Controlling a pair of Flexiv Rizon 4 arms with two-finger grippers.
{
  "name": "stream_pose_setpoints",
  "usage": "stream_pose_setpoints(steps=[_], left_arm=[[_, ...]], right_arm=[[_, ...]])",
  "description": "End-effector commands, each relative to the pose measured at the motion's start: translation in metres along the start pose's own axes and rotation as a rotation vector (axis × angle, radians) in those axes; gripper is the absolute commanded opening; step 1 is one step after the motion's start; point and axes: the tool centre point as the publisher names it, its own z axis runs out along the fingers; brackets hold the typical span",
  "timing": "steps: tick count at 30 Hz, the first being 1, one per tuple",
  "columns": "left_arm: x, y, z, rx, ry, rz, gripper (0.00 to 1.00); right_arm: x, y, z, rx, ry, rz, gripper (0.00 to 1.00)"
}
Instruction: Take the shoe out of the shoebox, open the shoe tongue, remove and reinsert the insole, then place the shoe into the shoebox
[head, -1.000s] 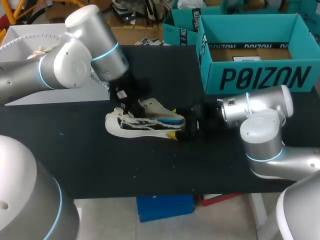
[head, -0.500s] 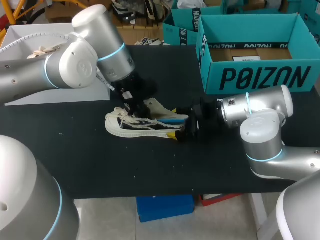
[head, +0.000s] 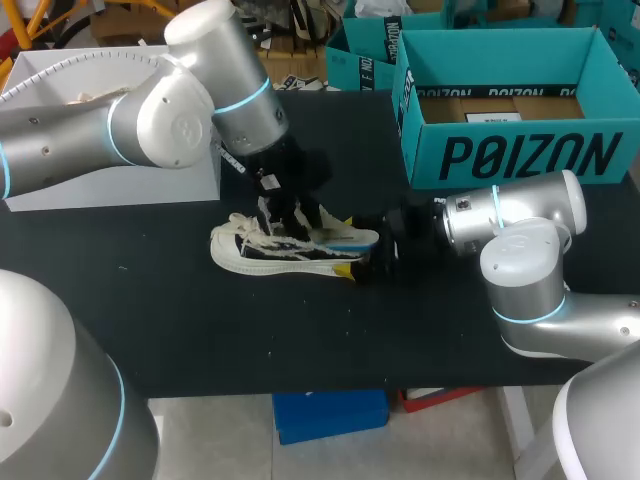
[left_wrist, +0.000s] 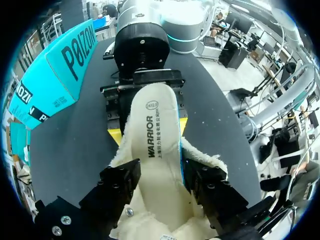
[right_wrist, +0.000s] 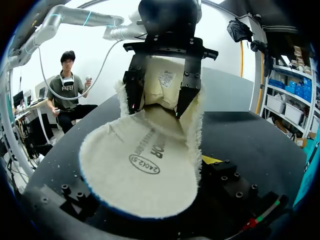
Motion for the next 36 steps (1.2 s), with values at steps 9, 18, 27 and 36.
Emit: stream_pose_setpoints(steps=[9, 18, 27, 36], left_arm=[[0.023, -0.038, 0.006, -0.060, -0.110, 0.135, 0.71], [0.019, -0.050, 0.017, -0.083, -0.182, 0.133, 0.53], [0.012, -0.053, 0.026, -0.104, -0.234, 0.117, 0.46], [0.001, -0.049, 0.025, -0.103, -0.252, 0.089, 0.46]], right_arm=[[0.000, -0.003, 0.002, 0.000, -0.001, 0.000, 0.00], [0.000, -0.003, 0.002, 0.000, -0.001, 0.000, 0.00], [0.000, -0.003, 0.002, 0.000, -0.001, 0.000, 0.00], [0.000, -0.003, 0.002, 0.000, -0.001, 0.000, 0.00]])
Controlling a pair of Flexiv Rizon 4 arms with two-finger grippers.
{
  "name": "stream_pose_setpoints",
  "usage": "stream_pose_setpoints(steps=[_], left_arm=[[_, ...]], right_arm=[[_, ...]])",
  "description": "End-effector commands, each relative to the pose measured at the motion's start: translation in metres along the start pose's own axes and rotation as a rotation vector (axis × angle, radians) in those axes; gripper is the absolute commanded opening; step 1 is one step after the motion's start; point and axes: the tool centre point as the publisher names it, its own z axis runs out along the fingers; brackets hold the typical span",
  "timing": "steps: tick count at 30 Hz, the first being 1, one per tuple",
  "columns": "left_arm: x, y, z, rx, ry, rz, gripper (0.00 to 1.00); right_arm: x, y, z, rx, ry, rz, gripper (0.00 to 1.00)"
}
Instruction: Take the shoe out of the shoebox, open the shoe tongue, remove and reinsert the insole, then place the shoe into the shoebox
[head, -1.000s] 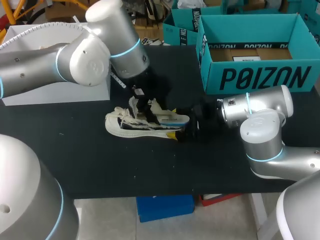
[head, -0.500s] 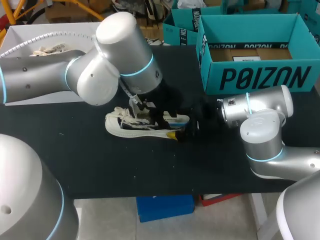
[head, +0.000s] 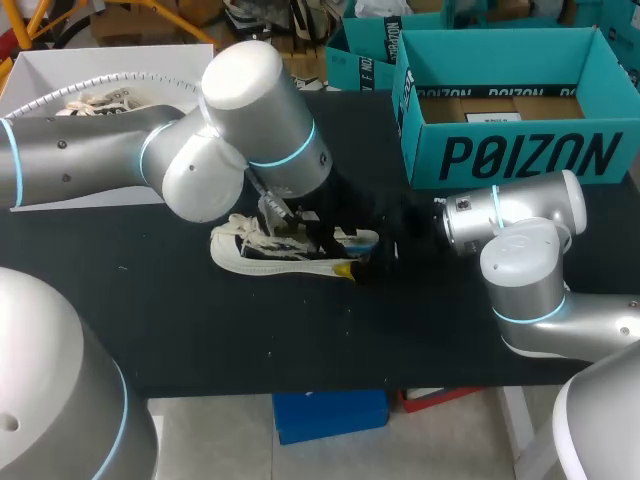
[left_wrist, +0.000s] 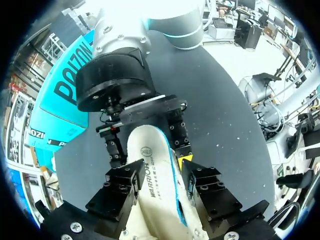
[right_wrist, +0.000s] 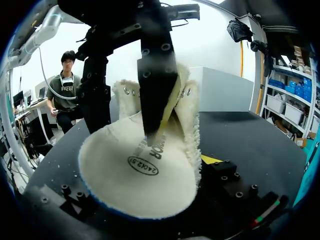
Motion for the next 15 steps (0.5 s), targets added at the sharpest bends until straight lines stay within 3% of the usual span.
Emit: stream_pose_setpoints(steps=[1, 15], left_arm=[[-0.004, 0.001, 0.003, -0.003, -0.008, -0.004, 0.46], [-0.016, 0.007, 0.015, -0.021, -0.028, -0.032, 0.45]], right_arm=[[0.000, -0.003, 0.002, 0.000, -0.001, 0.000, 0.00], [0.000, -0.003, 0.002, 0.000, -0.001, 0.000, 0.00]])
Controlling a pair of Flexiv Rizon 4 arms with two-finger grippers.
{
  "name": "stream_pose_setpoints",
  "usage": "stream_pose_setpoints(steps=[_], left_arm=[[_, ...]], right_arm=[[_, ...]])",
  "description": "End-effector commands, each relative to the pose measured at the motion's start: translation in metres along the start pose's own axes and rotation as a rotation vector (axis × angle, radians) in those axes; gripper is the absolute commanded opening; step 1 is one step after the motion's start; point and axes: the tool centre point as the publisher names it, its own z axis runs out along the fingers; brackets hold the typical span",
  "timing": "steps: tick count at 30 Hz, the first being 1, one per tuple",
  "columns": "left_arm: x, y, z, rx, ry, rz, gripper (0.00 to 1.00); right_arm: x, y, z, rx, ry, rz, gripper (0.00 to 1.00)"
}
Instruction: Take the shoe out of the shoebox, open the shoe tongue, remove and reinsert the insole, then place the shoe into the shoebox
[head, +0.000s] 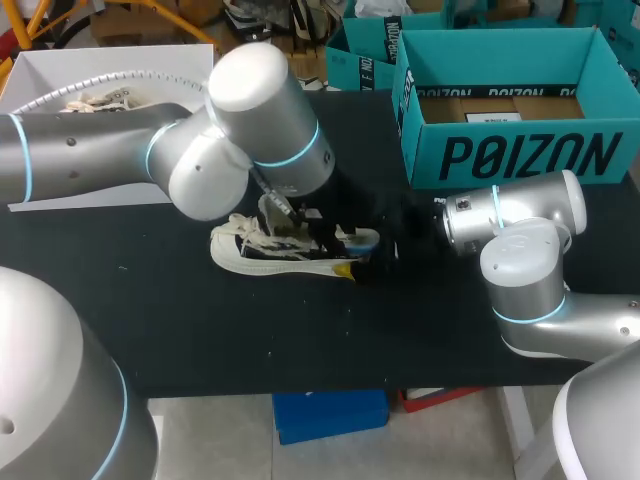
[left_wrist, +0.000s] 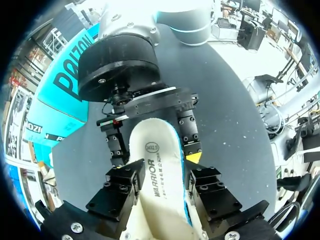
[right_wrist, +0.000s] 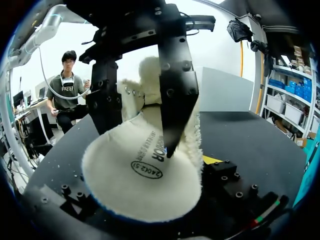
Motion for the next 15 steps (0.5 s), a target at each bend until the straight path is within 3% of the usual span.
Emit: stream_pose_setpoints(steps=[1, 15], left_arm=[[-0.0028, -0.0002, 0.0054, 0.000, -0.006, -0.002, 0.44], [-0.0075, -0.0029, 0.0025, -0.016, -0.048, -0.017, 0.35]], right_arm=[[0.0003, -0.0025, 0.0022, 0.000, -0.001, 0.000, 0.00], [0.0003, -0.0025, 0.0022, 0.000, -0.001, 0.000, 0.00]])
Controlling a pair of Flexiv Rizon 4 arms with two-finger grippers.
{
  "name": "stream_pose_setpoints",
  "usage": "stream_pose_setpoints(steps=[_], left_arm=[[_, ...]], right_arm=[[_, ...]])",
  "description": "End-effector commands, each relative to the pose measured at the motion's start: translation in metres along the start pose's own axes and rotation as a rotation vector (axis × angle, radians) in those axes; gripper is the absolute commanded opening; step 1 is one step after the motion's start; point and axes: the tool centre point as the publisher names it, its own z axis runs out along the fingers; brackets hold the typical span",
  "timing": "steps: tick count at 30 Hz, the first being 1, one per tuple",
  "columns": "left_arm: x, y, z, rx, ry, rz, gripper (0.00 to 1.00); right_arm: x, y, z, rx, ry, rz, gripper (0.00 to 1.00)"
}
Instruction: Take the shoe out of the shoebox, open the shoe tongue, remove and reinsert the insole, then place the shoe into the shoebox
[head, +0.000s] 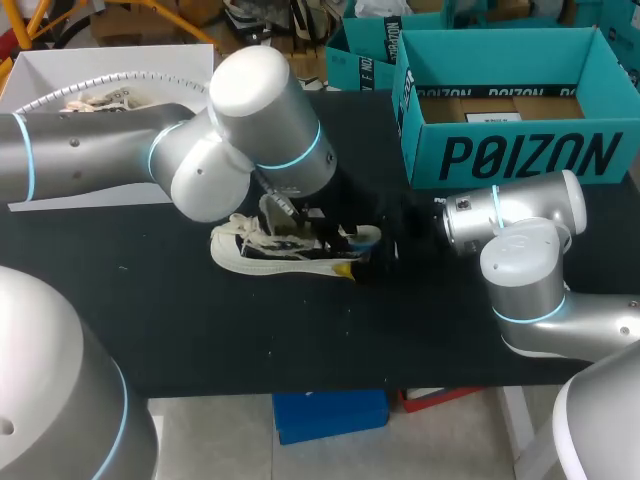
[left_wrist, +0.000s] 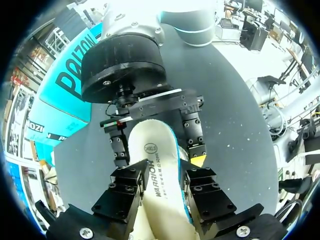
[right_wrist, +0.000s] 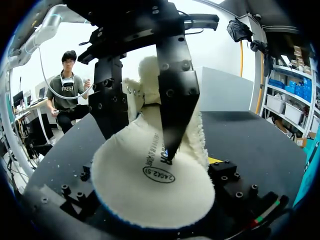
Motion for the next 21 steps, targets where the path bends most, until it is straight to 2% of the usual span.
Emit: stream_pose_setpoints(steps=[1, 5, 8, 9, 15, 21], left_arm=[[-0.001, -0.001, 0.003, -0.017, -0.018, -0.006, 0.34], [-0.002, 0.000, 0.004, -0.012, -0.021, -0.017, 0.31], [-0.003, 0.000, 0.004, -0.008, -0.029, -0.031, 0.23], [-0.004, 0.000, 0.004, -0.008, -0.028, -0.032, 0.00], [-0.003, 0.001, 0.001, -0.002, -0.029, -0.038, 0.00], [0.008, 0.002, -0.012, 0.036, 0.008, -0.025, 0.00]], right_arm=[[0.001, -0.002, 0.002, 0.000, 0.000, 0.000, 0.00], [0.001, -0.002, 0.002, 0.000, 0.000, 0.000, 0.00], [0.001, -0.002, 0.002, 0.000, 0.000, 0.000, 0.00], [0.001, -0.002, 0.002, 0.000, 0.000, 0.000, 0.00], [0.001, -0.002, 0.002, 0.000, 0.000, 0.000, 0.00], [0.001, -0.002, 0.002, 0.000, 0.000, 0.000, 0.00]])
